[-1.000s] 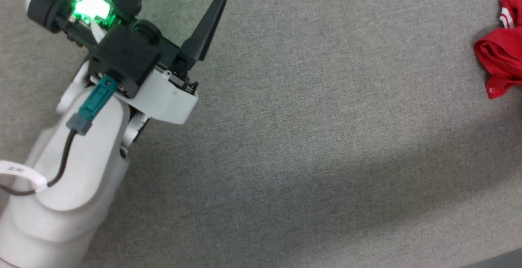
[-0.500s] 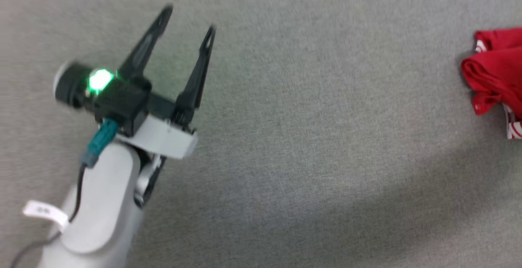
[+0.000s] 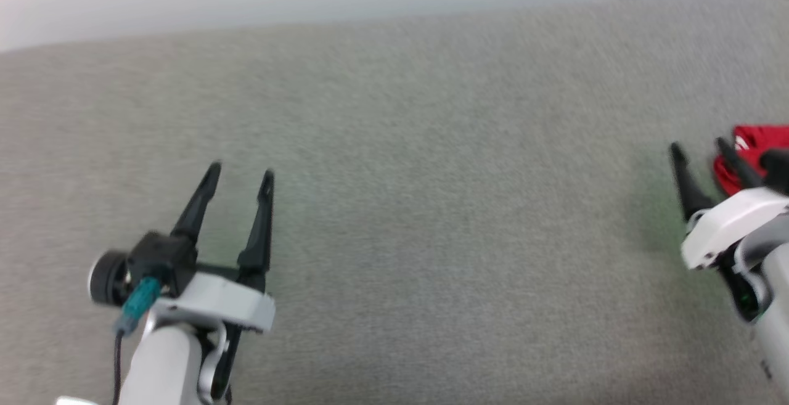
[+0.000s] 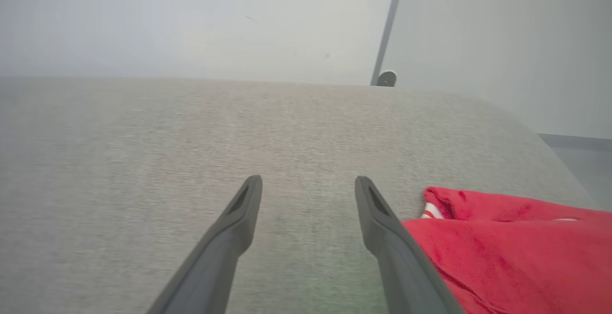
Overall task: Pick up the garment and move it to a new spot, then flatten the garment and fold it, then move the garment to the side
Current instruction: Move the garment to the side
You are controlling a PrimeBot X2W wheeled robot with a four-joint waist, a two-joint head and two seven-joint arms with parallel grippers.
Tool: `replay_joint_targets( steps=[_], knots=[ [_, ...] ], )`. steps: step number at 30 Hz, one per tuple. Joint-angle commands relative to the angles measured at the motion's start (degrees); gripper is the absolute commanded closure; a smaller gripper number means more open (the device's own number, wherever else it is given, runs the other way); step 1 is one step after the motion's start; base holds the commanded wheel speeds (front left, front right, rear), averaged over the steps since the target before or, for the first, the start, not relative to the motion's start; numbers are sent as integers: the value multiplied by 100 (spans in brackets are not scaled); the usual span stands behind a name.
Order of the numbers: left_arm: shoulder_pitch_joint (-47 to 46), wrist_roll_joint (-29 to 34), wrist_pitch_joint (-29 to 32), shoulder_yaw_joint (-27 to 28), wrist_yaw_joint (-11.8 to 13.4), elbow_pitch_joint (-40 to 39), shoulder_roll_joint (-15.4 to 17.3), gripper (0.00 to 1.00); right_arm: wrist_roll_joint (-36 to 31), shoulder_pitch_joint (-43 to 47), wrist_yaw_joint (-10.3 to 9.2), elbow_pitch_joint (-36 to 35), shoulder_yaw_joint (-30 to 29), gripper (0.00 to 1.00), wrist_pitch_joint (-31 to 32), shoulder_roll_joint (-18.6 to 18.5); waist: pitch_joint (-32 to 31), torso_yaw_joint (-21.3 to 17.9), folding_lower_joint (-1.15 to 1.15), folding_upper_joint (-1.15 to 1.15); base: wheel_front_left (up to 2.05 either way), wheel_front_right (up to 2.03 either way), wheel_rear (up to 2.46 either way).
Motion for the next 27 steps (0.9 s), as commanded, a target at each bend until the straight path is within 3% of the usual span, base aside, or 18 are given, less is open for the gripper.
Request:
replay_joint_targets(
  steps=[1,9,16,27],
  knots=[
    [190,73,4,97,-51,43,-65,0,158,215,-7,-209,121,0,-40,19,-547,500,0,0,0,0,0],
    [715,118,4,406,-145,154,-213,0,535,856,-7,-969,256,0,-114,75,-1079,750,0,0,0,0,0],
    [1124,133,5,463,-188,100,-242,0,540,1816,-7,-1725,-378,0,-122,125,-1559,932,0,0,0,0,0],
    [1747,195,4,570,-189,-256,-322,0,166,3223,-7,-2943,-1199,0,-19,294,-1768,1014,0,0,0,0,0]
  ],
)
